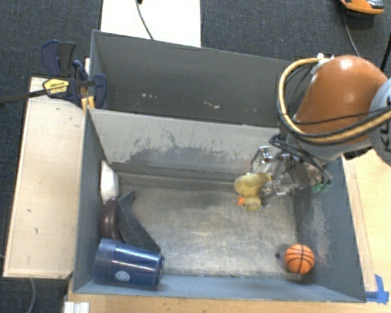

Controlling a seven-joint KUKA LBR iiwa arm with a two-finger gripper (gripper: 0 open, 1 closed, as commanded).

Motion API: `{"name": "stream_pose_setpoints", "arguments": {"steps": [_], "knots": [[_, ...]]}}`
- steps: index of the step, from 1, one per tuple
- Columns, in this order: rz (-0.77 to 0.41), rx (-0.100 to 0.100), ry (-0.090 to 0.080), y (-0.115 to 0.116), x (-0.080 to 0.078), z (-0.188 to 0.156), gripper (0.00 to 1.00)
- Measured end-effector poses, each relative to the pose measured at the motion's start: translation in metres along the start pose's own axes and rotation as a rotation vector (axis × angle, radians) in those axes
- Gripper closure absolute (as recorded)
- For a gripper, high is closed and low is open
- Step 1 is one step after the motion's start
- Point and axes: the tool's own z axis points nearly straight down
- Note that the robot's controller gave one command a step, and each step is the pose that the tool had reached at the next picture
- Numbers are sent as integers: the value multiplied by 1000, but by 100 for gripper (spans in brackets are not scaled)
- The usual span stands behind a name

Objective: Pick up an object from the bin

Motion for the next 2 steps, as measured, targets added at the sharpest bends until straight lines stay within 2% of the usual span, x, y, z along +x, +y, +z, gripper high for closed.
{"name": "stream_pose_setpoints", "arguments": {"steps": [1,2], "knots": [[0,0,0,0,0,0,100],[-17,-3,5,0,7,-7,100]]}}
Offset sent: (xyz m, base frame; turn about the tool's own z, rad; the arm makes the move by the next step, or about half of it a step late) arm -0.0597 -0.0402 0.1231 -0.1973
